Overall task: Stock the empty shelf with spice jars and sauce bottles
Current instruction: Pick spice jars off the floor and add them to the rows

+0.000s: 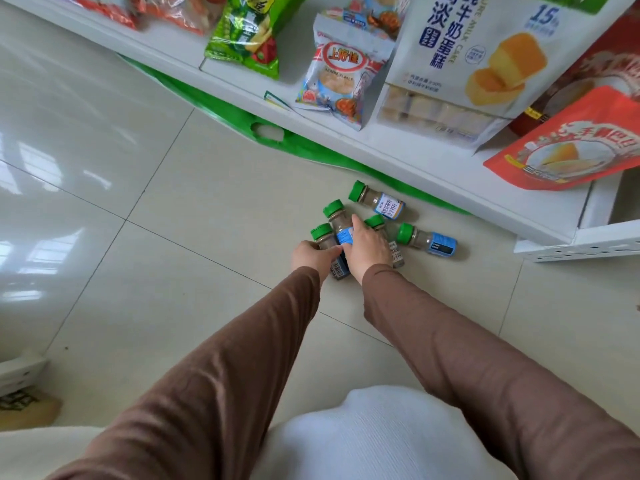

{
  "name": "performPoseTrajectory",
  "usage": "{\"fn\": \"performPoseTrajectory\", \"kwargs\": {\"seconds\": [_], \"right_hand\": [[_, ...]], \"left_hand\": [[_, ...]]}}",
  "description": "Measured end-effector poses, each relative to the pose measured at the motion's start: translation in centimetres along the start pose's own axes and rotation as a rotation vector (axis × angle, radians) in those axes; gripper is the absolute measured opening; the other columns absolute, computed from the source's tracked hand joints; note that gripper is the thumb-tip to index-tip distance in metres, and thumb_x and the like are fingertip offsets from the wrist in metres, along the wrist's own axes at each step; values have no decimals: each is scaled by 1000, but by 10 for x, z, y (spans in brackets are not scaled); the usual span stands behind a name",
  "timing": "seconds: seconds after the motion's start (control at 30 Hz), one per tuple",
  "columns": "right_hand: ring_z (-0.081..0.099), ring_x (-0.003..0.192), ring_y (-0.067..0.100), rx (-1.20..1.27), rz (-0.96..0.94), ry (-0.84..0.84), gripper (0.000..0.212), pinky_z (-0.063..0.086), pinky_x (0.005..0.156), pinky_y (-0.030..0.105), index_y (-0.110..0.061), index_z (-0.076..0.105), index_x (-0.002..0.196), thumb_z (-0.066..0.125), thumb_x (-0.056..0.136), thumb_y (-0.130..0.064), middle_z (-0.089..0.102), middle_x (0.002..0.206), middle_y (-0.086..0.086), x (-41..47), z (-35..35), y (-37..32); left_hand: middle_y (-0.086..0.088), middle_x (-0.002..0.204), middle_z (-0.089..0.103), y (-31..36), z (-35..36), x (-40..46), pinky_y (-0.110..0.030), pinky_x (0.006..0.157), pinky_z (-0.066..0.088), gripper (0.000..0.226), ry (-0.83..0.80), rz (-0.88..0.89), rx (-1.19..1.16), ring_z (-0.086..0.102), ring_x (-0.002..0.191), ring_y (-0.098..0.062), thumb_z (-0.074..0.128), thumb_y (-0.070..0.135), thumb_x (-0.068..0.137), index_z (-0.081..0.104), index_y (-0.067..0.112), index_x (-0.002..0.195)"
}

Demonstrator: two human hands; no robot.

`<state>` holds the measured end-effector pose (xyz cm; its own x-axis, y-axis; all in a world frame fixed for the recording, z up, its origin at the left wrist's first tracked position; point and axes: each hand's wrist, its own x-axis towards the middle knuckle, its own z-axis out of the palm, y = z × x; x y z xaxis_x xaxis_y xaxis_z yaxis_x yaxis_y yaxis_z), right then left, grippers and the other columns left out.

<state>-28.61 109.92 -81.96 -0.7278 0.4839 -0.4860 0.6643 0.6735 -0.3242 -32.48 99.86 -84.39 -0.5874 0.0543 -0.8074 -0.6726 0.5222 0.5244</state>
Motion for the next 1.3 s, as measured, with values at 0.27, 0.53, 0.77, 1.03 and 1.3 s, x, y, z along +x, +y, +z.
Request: {"fn": "performPoseTrajectory", "kwargs": {"seconds": [0.27,0.53,0.77,1.03,1.3], "right_hand": [[49,128,33,248,35,6,64,37,107,36,-9,37,150,66,93,-21,42,140,19,-31,-35,-17],[62,96,28,632,61,89,44,49,83,34,-10,54,112,79,77,-17,64,105,7,-126,-178,-106],[63,102,27,805,-49,155,58,51,87,40,-5,41,120,80,78,-11,63,114,8,-230,-354,-228],[61,99,22,991,-245,188,48,51,89,37,-8,43,129,68,90,1,60,115,15,-330,-553,-353],[49,101,16,1143,-397,341,25,43,88,21,-4,44,128,45,106,-17,53,112,13,-358,-680,-434]], "left_hand": [[-16,104,71,29,-45,-48,-43,95,57,19,-101,25,-173,67,95,-27,76,12,87,68,6,103],[0,86,68,148,-149,-192,-30,81,52,13,-151,198,-244,63,78,-13,74,3,87,68,12,93],[1,87,71,281,-252,-363,-34,81,54,18,-201,362,-202,67,78,-13,74,2,86,67,17,88],[-8,99,75,428,-364,-530,-48,94,55,23,-195,636,-142,69,89,-21,77,9,84,71,10,107],[-9,98,76,559,-428,-601,-34,73,56,16,-213,859,-134,69,82,-16,76,15,87,73,16,102]]}}
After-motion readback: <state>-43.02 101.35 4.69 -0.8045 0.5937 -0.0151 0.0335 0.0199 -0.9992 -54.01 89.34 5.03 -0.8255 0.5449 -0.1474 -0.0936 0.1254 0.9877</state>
